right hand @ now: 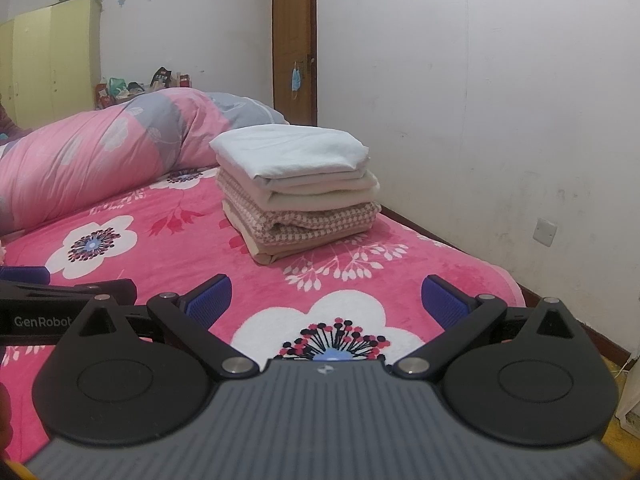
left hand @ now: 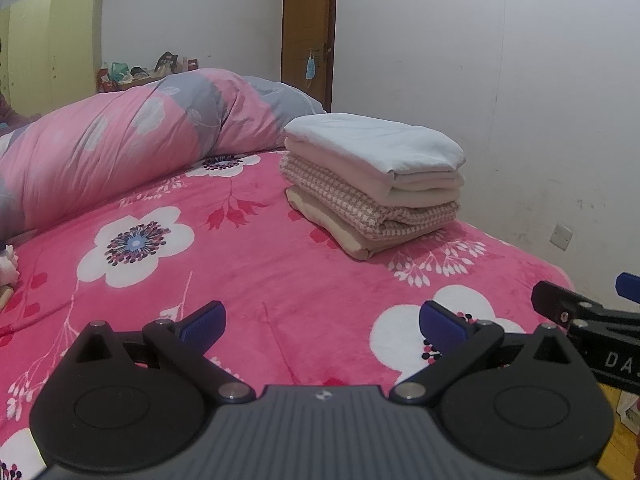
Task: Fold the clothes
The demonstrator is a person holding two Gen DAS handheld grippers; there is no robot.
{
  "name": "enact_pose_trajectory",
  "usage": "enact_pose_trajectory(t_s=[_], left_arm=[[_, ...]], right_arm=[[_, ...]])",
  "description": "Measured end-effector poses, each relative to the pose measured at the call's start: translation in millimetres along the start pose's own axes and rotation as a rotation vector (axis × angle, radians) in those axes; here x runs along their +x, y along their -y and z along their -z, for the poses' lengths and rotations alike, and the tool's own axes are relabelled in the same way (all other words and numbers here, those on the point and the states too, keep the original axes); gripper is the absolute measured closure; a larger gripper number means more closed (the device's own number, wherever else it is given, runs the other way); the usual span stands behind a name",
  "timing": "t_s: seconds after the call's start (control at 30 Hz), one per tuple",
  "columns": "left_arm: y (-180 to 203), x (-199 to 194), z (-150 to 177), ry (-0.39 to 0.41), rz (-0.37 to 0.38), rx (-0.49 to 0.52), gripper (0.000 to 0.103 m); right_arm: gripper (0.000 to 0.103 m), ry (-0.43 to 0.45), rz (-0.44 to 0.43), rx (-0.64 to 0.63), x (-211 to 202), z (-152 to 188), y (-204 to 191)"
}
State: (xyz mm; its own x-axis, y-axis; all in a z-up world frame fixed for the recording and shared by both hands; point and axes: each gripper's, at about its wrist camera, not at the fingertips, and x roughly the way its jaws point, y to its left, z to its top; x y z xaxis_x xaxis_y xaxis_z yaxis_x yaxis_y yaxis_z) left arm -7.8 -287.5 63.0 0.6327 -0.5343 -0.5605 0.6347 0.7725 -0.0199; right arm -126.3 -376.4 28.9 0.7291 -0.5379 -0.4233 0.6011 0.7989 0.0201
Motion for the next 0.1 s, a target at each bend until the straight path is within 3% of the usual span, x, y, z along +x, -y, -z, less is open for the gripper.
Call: enact_pose_trajectory(t_s=[0.1], left_arm=[[0.2, 0.0, -0.1, 0.0, 0.0, 0.0, 0.0]], right_arm=[[0.001, 0.001, -0.001, -0.001, -0.1, 0.1, -0.4]])
